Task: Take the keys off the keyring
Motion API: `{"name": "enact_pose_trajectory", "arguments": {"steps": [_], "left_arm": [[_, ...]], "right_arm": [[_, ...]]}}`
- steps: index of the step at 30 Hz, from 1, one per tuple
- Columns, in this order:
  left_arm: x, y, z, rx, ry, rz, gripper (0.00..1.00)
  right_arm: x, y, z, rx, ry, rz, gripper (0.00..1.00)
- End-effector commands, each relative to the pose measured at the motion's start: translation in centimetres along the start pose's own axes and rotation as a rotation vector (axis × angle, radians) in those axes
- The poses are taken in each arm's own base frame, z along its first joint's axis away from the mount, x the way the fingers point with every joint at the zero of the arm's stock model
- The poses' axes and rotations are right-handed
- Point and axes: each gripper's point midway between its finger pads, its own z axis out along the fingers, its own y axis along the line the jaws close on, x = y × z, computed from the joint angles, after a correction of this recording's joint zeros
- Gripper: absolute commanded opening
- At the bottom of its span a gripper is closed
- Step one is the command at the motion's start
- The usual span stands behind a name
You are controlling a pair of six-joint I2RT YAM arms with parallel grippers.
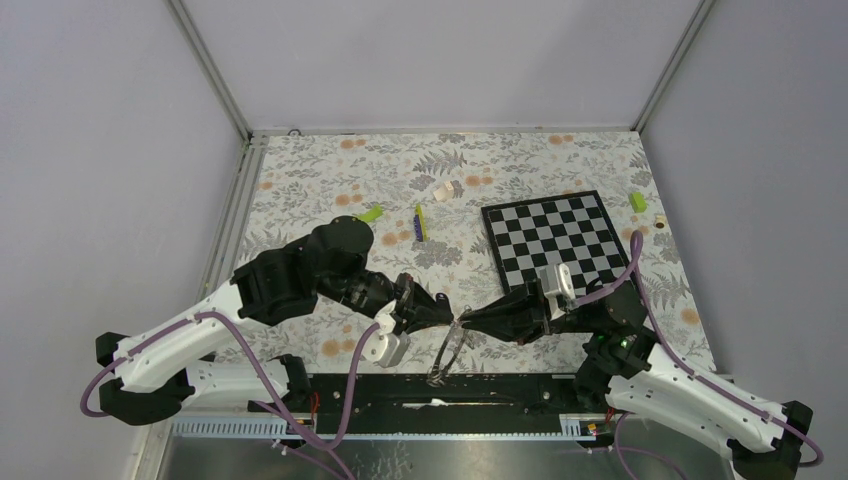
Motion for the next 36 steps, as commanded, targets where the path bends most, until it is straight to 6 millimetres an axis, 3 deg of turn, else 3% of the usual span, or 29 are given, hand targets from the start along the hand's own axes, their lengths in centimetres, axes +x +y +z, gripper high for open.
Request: {"name": "enact_pose_trajectory", "arguments": {"steps": [1, 4, 15, 28, 36], "left_arm": [[-1.64, 0.49, -0.46, -0.019, -0.048, 0.04, 0.0], [-1.62, 0.56, -0.49, -0.022, -0.046, 0.04, 0.0], [-1.66, 0.54, -0.42, -0.018, -0.05, 0.04, 0.0], [-1.51, 0.57, -0.32, -0.017, -0.046, 0.041, 0.0], [-1.53, 0.57, -0.37, -0.019, -0.045, 0.038, 0.0]], "right_arm": [[-1.68, -0.24, 0.1, 0.014, -0.046, -0.045, 0.23], [-1.47, -0.32, 0.21, 0.013, -0.038, -0.039, 0.27], [-0.9, -0.44, 0.66, -0.003, -0.017, -0.026, 0.27], [-1.18, -0.29, 0.24, 0.008, -0.031, -0.036, 0.04], [-1.54, -0.38, -0.18, 0.033, -0.054, -0.046, 0.0]]}}
